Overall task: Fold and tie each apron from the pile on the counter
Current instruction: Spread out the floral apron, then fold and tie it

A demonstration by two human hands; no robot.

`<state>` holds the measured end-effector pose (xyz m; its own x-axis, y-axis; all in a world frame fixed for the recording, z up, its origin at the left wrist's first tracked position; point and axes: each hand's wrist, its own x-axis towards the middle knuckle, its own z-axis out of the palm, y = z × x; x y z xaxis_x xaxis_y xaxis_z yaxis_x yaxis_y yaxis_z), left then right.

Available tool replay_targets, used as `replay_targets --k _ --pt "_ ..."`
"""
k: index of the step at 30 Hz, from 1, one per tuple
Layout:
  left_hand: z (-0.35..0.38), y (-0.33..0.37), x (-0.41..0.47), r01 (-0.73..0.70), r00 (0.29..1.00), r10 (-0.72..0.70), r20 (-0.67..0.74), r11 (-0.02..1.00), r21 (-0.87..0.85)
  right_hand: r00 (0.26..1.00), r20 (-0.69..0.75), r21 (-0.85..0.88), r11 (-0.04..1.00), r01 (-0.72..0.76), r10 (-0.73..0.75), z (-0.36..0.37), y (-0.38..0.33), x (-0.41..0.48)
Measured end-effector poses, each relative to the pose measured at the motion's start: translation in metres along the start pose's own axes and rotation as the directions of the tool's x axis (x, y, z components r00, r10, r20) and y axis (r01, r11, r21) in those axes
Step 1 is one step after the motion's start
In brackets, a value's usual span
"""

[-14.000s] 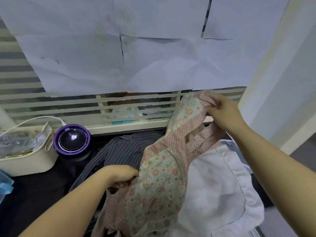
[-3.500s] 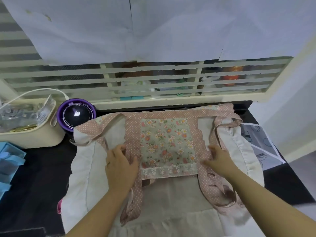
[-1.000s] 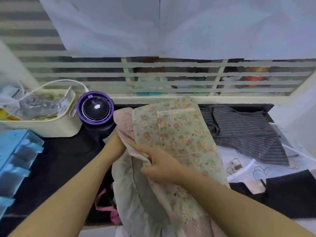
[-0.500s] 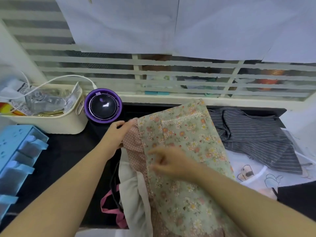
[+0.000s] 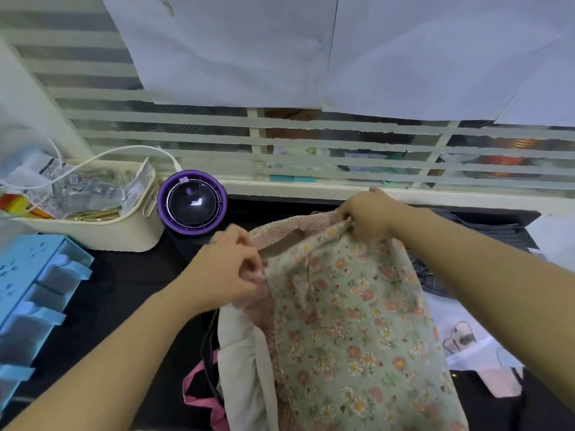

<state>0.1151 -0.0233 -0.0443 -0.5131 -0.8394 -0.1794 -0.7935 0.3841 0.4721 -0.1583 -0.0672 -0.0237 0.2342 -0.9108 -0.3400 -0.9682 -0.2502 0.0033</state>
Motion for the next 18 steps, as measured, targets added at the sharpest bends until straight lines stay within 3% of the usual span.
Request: replay_targets --k 2,6,9,12,14,16,18 --pt "0.002 0.011 -0.01 -0.056 0.995 0.042 0.087 0.985 0.165 0.995 -0.007 -0.15 0.984 0.095 -0.097 0.002 -0.003 -0.007" --pt "0.001 0.034 0.003 0.085 0.978 -0.061 0.202 0.99 -0.111 0.98 -0.047 -0.231 0.957 0.177 -0.193 0.0 -0.007 -0.018" --pt "0.023 0.038 0.031 0.064 0.957 -0.061 0.282 0.998 0.0 0.98 -0.037 -0.177 0.966 0.186 -0.196 -0.009 -0.007 -0.019" --pt "0.038 0.014 0.058 0.123 0.955 -0.136 0.264 0.99 0.066 0.991 0.005 -0.178 0.975 0.135 -0.136 -0.013 0.001 -0.013" --pt "0.039 -0.003 0.069 0.142 0.957 -0.206 0.202 0.945 0.293 0.998 0.012 -0.234 0.97 0.07 -0.069 -0.012 0.013 -0.008" --pt "0.038 -0.011 0.073 0.122 0.982 -0.178 0.07 0.866 0.484 1.0 0.016 -0.232 0.973 0.007 -0.003 -0.008 0.025 -0.001" --pt "0.035 -0.011 0.074 0.107 0.994 -0.101 -0.04 0.852 0.513 0.999 0.016 -0.191 0.981 -0.028 0.032 -0.002 0.035 0.004"
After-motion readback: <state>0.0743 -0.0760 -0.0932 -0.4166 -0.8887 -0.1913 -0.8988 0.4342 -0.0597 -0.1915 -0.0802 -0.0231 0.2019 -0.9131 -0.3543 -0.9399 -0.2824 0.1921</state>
